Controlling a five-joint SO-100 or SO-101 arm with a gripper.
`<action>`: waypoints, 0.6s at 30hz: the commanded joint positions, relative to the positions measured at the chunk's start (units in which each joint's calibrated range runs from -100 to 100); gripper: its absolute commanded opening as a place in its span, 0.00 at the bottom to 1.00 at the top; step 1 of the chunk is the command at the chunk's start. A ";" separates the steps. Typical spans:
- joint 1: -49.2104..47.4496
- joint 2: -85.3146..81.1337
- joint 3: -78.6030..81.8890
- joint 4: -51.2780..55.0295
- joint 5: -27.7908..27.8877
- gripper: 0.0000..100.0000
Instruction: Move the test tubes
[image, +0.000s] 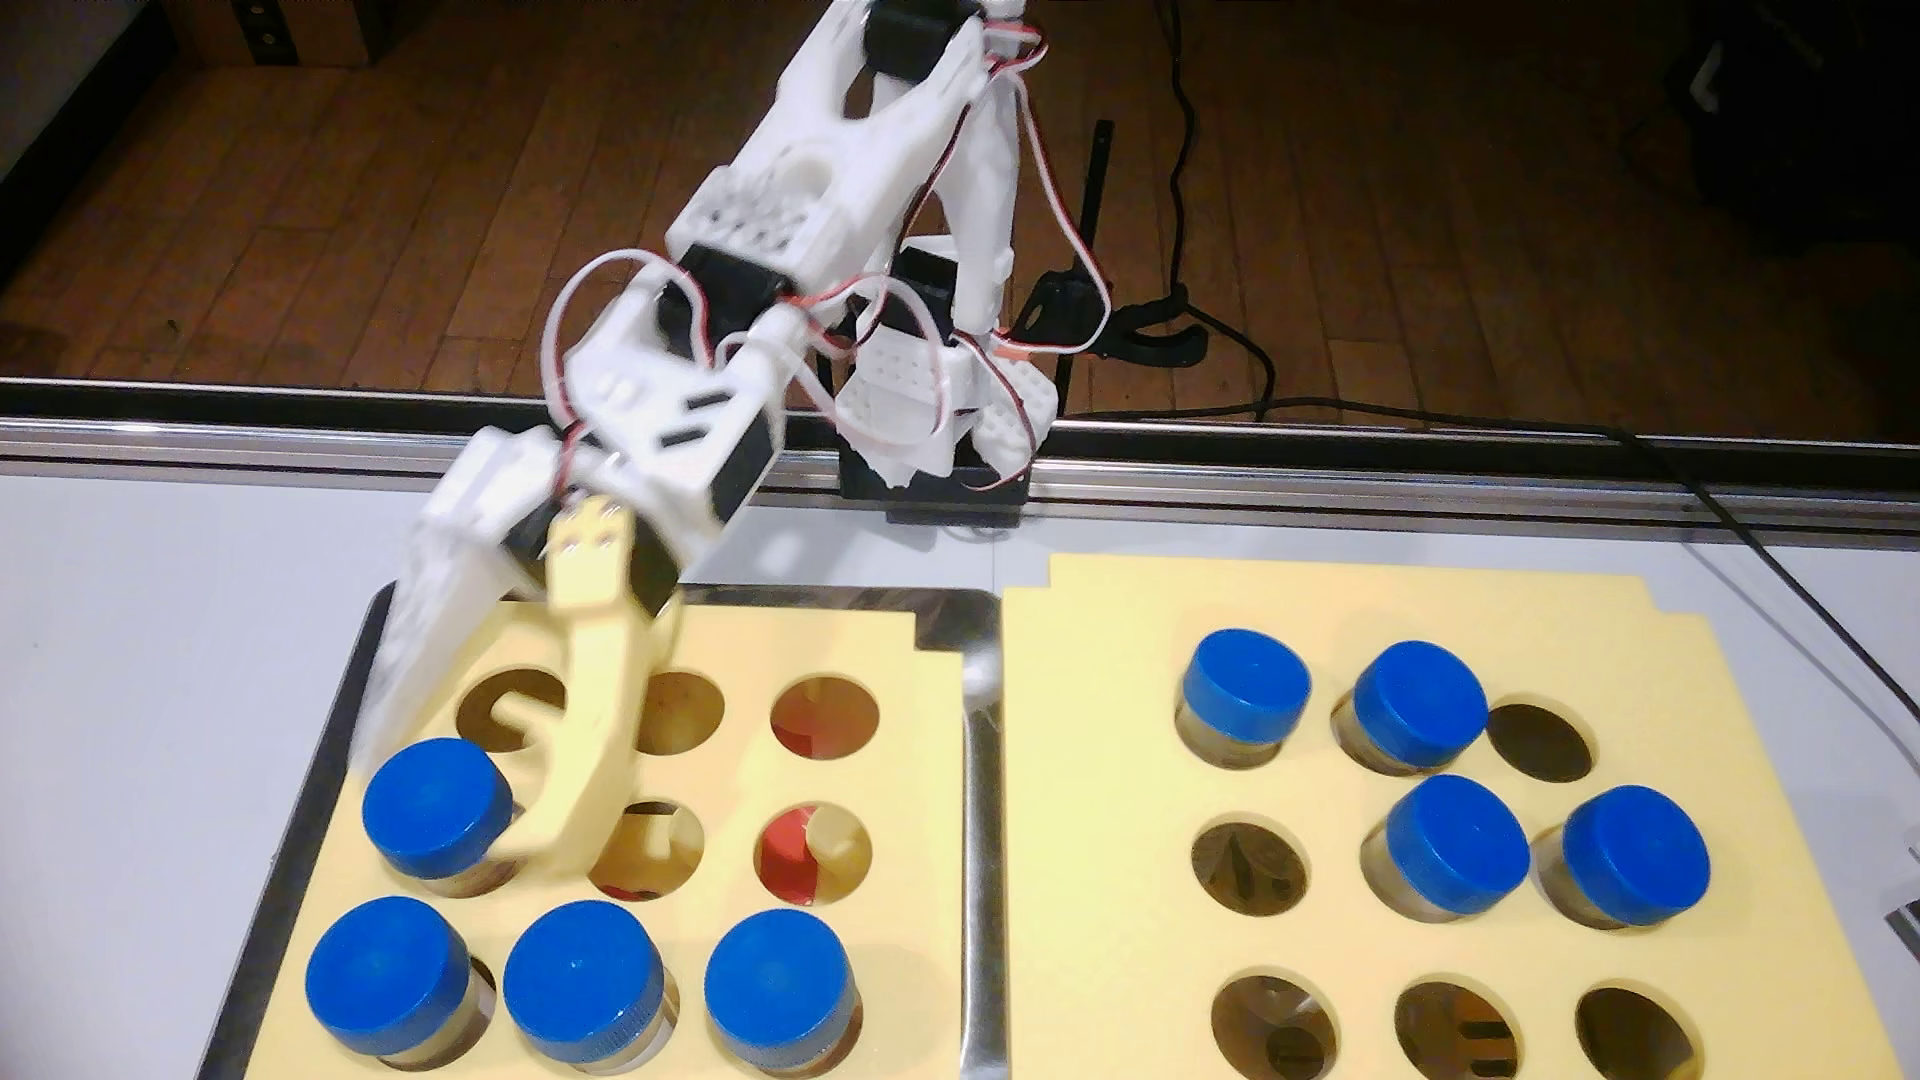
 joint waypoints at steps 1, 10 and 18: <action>0.19 4.26 -7.45 -1.28 0.04 0.32; -0.11 5.82 -9.90 -1.28 -0.23 0.16; -0.33 2.26 -12.89 -0.32 -0.33 0.09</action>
